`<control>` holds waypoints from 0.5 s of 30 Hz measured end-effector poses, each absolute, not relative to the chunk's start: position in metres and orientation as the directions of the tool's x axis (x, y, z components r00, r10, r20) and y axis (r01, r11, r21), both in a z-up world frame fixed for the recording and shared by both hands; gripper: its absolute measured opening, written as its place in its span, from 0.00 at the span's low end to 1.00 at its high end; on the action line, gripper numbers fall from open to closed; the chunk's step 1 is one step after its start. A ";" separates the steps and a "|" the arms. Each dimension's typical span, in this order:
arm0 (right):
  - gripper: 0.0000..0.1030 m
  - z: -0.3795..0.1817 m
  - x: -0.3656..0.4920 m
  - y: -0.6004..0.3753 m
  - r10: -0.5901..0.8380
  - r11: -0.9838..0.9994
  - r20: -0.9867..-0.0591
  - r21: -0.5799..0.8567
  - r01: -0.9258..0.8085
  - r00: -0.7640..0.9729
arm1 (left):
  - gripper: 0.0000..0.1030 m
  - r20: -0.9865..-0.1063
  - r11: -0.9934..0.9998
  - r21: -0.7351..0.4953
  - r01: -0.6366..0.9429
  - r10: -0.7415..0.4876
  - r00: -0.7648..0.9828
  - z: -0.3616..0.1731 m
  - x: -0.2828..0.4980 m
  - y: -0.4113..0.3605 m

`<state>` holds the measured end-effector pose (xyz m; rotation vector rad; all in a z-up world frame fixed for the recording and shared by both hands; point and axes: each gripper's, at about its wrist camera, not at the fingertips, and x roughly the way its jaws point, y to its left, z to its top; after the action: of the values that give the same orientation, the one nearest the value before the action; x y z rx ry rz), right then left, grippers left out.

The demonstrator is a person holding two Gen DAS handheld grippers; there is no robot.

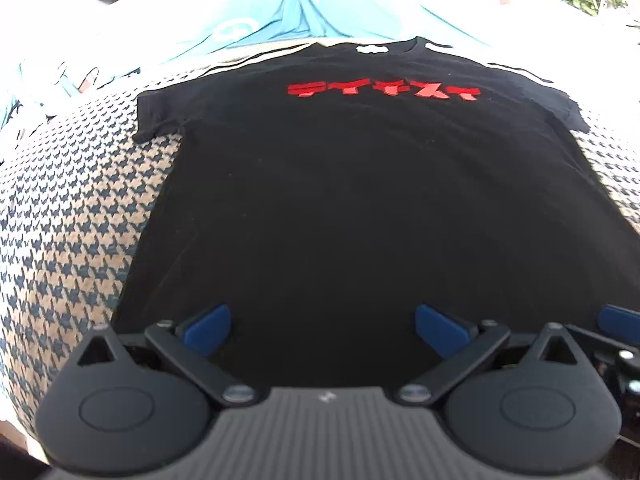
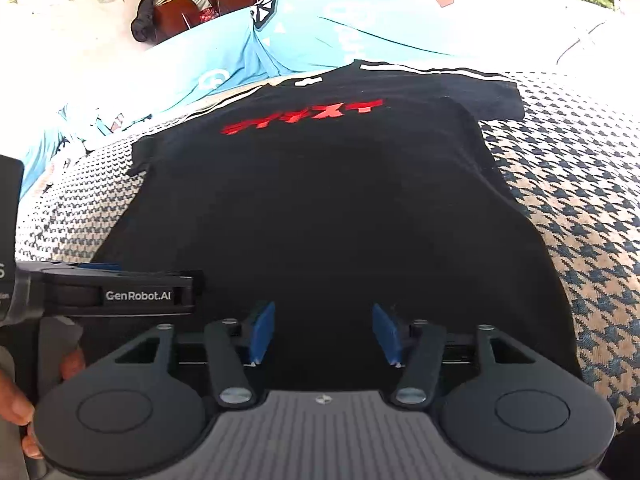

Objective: Fold clothes
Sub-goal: 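Lower the right gripper onto the striped sleeve's edge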

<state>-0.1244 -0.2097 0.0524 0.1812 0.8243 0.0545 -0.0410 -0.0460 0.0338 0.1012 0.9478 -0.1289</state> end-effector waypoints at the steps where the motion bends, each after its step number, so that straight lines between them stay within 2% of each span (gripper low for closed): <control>1: 0.52 0.052 -0.125 -0.209 0.116 0.984 -0.728 0.174 0.019 0.676 | 1.00 -0.814 0.989 0.022 0.149 -0.069 0.577 0.033 -0.042 -0.045; 8: 0.53 0.051 -0.136 -0.206 0.130 0.986 -0.747 0.167 -0.006 0.652 | 1.00 -0.802 0.987 0.042 0.157 -0.060 0.595 0.028 -0.062 -0.045; 15: 0.54 0.054 -0.143 -0.208 0.181 0.979 -0.778 0.201 -0.035 0.601 | 1.00 -0.827 0.986 0.023 0.164 -0.074 0.557 0.033 -0.073 -0.042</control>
<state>-0.1430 -0.2077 0.0536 0.1713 0.9182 0.1263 -0.0733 -0.0424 0.0326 0.1012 0.9703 -0.1407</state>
